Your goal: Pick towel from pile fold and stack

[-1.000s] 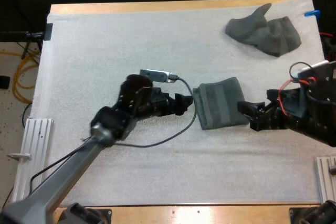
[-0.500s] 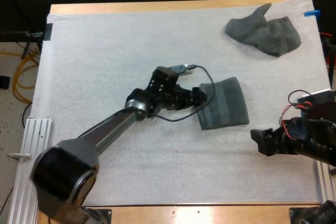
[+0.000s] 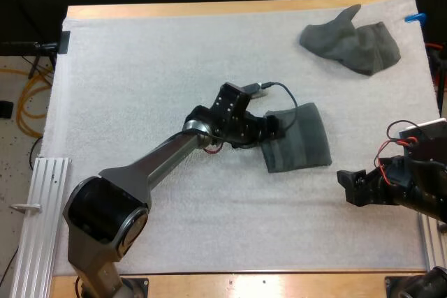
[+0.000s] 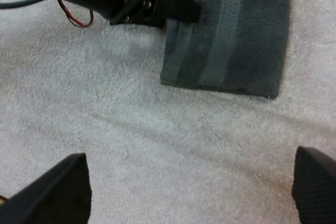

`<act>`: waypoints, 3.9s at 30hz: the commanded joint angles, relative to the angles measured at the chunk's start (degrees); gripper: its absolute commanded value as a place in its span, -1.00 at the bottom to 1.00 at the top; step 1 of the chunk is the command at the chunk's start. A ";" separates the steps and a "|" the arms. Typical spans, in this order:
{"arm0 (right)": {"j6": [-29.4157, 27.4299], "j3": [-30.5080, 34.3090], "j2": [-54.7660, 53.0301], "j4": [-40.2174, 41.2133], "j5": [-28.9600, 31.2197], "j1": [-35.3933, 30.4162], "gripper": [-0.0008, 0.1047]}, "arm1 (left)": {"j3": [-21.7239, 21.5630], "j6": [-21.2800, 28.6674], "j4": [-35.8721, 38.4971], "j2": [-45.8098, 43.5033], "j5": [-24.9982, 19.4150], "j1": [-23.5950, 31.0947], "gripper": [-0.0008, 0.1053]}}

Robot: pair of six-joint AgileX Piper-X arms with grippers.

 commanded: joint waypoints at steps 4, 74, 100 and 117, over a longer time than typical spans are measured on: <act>-0.60 -0.09 -0.42 -0.12 0.38 -0.20 0.44 | -0.36 -1.33 1.04 1.01 0.70 -2.46 0.41; 7.96 4.60 5.10 -18.64 -17.87 -0.20 0.44 | -2.34 56.34 40.67 -13.06 -28.70 46.84 -0.50; 7.96 4.60 5.10 -22.91 -17.87 -0.20 0.44 | -10.87 54.17 44.25 -31.75 -21.28 42.36 -0.34; 0.19 4.60 5.10 -22.18 -8.32 -2.25 0.44 | -10.87 49.80 54.25 -44.99 -18.97 25.19 0.20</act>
